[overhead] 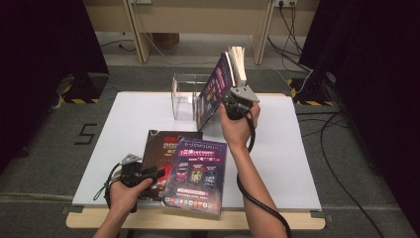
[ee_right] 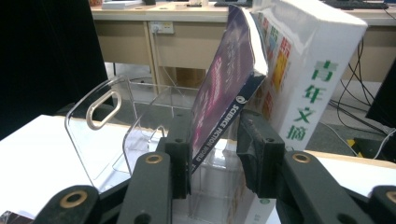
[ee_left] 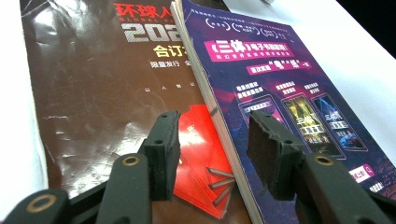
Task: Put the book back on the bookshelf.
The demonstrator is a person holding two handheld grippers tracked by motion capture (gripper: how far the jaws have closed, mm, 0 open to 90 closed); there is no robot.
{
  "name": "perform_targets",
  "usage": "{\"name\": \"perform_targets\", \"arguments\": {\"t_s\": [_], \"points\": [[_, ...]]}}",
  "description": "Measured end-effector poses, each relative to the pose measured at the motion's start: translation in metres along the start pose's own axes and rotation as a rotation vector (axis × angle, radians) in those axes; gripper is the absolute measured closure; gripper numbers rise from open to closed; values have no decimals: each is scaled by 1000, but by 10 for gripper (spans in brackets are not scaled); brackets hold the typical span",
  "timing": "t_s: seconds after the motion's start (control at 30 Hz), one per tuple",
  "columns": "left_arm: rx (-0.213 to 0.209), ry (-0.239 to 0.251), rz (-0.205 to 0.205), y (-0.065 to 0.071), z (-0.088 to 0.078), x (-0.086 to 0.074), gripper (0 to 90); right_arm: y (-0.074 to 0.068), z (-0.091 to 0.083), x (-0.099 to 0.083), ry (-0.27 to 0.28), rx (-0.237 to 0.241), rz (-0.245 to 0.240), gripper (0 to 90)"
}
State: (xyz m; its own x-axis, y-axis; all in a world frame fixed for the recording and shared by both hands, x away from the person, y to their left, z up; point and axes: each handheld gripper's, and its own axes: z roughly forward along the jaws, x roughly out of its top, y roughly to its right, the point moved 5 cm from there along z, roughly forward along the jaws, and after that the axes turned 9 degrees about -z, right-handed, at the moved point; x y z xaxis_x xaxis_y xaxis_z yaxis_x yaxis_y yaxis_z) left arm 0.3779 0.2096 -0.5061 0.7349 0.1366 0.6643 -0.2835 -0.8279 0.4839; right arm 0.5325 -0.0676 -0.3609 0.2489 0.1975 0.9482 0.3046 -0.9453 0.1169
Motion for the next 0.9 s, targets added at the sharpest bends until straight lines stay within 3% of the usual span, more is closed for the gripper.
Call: {"name": "perform_targets", "arguments": {"t_s": [0.37, 0.9], "points": [[-5, 1, -2, 2, 0, 0, 531, 1, -5, -13, -15, 17, 0, 657], [-11, 1, 1, 5, 3, 2, 518, 6, -24, -29, -56, 85, 51, 648]]}}
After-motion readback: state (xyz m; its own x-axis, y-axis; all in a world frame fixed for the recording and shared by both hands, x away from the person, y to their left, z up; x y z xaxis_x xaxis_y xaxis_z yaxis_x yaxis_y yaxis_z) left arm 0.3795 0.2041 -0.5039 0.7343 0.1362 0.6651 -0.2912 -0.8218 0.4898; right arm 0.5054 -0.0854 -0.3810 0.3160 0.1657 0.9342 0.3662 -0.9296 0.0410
